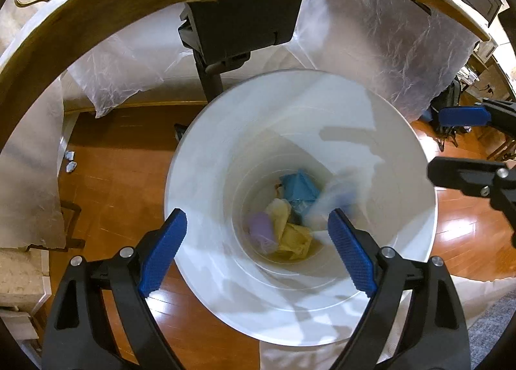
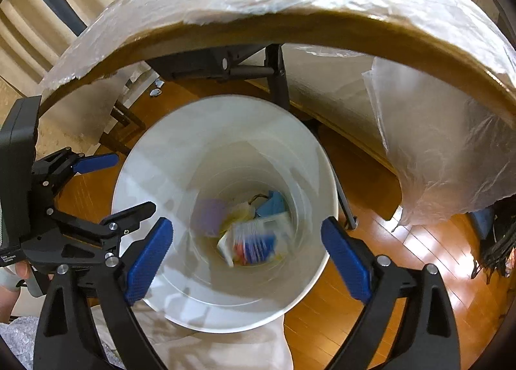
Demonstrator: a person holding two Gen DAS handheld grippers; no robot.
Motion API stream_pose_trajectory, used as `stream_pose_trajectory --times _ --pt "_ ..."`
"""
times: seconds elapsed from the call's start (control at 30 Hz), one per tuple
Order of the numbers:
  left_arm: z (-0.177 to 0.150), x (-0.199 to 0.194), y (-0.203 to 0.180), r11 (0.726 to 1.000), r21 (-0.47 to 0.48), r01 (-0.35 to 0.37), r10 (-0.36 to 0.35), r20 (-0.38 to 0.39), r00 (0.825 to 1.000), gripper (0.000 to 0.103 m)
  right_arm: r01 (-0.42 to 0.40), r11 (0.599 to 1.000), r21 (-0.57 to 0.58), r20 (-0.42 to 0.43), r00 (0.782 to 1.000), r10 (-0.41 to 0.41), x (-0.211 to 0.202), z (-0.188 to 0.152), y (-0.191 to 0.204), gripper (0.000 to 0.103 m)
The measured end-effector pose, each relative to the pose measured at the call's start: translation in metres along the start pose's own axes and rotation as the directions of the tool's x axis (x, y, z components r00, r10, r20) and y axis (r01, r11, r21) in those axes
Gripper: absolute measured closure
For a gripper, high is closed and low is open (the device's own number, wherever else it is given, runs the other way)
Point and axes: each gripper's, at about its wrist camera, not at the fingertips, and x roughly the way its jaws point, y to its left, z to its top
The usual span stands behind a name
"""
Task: Collect trash
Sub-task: 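Open both tools to drop the rack and box into the bin, then swing both open tools back over the table toward the remaining items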
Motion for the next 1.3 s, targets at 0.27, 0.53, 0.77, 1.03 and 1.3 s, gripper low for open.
stream_pose_trajectory --times 0.27,0.53,0.77,1.03,1.3 --pt "-0.001 -0.01 0.003 1.0 -0.001 -0.012 0.012 0.023 1.0 0.013 0.01 1.0 -0.019 0.053 0.999 -0.009 -0.026 0.003 0.002 0.011" --pt "0.003 -0.062 0.008 1.0 -0.006 -0.015 0.015 0.113 0.993 0.013 -0.01 0.996 -0.086 0.176 0.984 0.025 -0.089 0.009 0.012 0.011" --pt "0.025 -0.149 0.014 0.999 -0.007 -0.045 0.045 0.323 0.945 0.008 0.078 0.984 -0.16 0.414 0.91 -0.005 -0.156 0.036 0.025 0.004" --pt "0.061 -0.187 0.048 0.995 -0.056 -0.088 0.104 0.485 0.868 0.002 0.076 0.983 -0.165 0.494 0.87 0.016 -0.163 0.09 0.019 0.004" --pt "0.119 -0.156 0.093 0.99 -0.026 -0.136 0.133 0.442 0.887 0.002 0.065 0.973 -0.221 0.408 0.913 0.032 -0.114 0.158 0.011 0.004"
